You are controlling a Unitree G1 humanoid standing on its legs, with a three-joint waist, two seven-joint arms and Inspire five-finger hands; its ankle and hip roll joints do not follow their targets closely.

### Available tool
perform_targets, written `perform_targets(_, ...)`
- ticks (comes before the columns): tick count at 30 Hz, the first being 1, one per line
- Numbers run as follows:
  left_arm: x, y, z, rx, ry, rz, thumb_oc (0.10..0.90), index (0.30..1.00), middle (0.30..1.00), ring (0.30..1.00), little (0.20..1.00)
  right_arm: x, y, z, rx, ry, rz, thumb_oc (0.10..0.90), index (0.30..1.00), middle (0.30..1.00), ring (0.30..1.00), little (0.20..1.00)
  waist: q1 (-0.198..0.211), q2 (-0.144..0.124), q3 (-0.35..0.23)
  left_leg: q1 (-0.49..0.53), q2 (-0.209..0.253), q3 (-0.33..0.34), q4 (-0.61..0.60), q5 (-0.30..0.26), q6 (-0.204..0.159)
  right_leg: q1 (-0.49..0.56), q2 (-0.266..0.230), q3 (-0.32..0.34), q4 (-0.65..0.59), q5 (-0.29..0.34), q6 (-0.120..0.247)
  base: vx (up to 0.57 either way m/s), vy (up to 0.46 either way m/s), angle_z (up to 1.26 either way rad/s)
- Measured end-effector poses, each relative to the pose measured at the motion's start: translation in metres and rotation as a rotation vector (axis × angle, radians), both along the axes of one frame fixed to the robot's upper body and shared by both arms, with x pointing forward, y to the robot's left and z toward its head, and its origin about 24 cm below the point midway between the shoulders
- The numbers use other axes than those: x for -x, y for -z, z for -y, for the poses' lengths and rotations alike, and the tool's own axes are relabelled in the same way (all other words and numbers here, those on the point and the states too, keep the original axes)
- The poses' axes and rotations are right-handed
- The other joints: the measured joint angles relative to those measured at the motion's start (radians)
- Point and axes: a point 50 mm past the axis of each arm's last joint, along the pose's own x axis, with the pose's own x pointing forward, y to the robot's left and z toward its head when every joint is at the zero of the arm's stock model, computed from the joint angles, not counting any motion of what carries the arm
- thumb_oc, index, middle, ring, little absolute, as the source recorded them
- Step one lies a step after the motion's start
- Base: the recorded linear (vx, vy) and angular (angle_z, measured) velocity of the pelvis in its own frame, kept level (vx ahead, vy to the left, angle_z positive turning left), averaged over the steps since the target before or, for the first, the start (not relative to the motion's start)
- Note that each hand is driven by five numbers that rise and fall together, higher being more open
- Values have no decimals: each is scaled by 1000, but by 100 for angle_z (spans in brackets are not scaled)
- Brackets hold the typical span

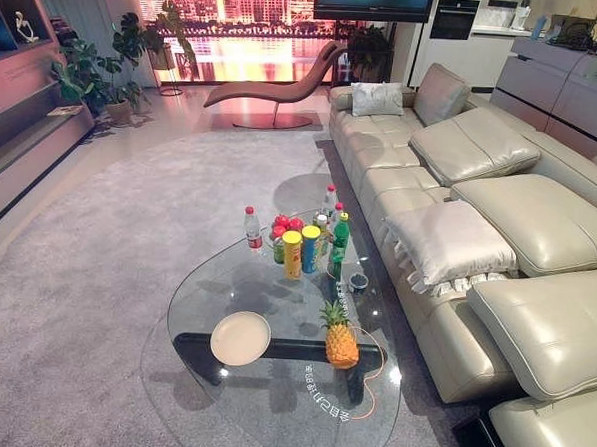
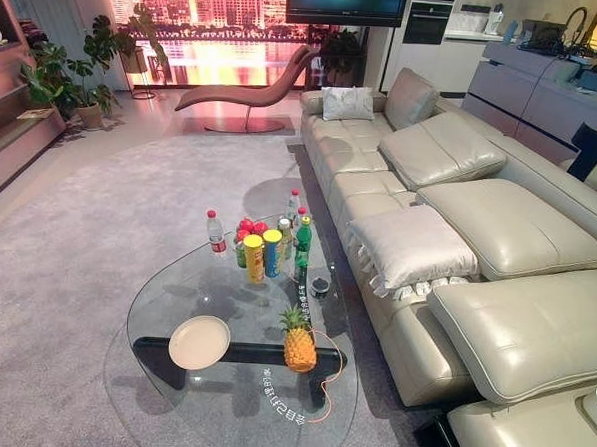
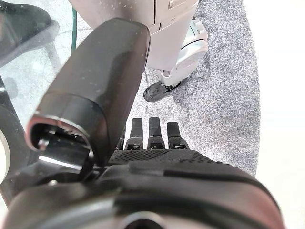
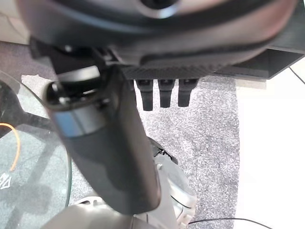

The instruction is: Pick up the fruit to the plate

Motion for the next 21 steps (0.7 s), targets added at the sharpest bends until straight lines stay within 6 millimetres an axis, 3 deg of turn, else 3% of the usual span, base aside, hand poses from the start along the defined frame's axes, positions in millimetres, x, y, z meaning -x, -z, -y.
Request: perform_targets(21, 0, 1, 3, 8, 8, 5, 800, 900, 900, 900, 900, 1, 0, 0, 0, 1, -1, 800, 900, 900, 900, 900, 0, 10, 0, 0, 0, 1, 0, 0, 0, 0, 0, 1, 0, 0, 0, 0, 0, 0)
